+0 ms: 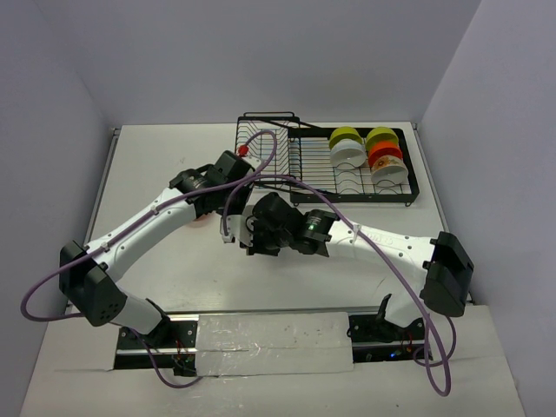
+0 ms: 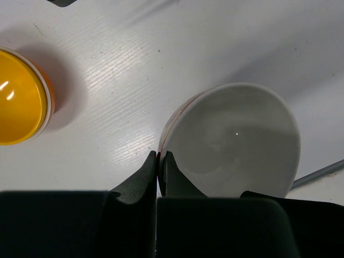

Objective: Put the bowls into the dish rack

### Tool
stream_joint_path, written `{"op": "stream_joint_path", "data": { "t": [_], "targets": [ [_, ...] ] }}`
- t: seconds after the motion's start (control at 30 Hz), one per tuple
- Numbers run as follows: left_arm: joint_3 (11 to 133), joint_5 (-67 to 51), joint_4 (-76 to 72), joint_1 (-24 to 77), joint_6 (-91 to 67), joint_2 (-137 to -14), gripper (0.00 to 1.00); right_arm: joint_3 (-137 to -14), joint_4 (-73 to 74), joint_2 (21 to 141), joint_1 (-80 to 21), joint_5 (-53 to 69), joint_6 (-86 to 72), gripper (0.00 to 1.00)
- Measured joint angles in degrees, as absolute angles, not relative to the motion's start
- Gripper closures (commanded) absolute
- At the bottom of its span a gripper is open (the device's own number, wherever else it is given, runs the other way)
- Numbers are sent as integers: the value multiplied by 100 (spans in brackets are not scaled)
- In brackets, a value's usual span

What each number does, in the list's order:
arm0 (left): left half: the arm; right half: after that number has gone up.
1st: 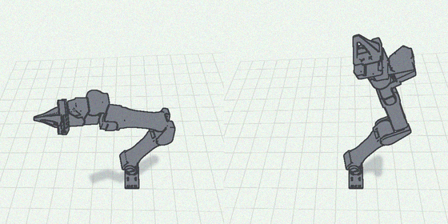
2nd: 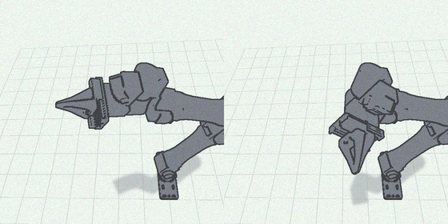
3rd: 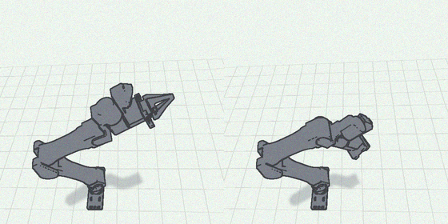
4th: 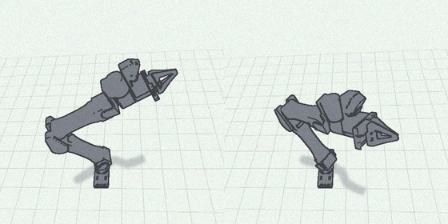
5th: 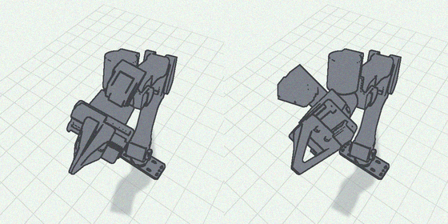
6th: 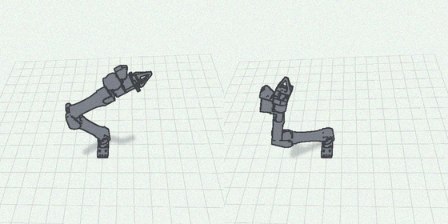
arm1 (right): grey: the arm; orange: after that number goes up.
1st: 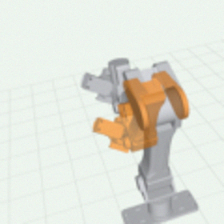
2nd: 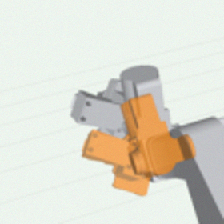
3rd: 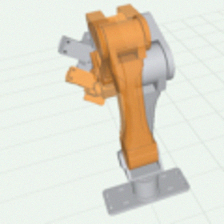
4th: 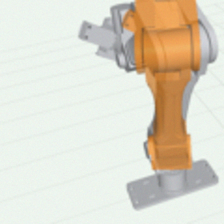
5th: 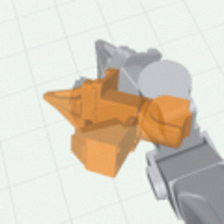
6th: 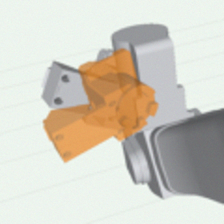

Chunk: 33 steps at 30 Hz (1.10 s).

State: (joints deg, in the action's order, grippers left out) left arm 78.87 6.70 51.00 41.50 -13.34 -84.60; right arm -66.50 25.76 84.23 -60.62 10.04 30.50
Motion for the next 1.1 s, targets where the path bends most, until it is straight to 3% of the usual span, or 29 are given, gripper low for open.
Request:
{"op": "stream_joint_path", "data": {
  "t": [0.23,0.37,0.57,0.83,1.1],
  "targets": [
    [7826,703,4984,4150,-1321,-8383,67,-6617,2683,8423,-6060,1103,2917,100],
    [7800,773,4770,4150,-1396,-8217,33,-6464,2963,8423,-6060,1164,2766,100],
    [7795,1081,4480,4099,-1623,-8071,10,-6125,3148,8335,-6047,1179,2547,100],
    [7271,1555,3924,3201,-2047,-7345,1,-5870,3422,7675,-5509,1299,2215,100],
    [6208,2126,3133,2071,-2226,-5865,1,-6025,3358,6855,-3625,2058,1575,100]
  ]
}}
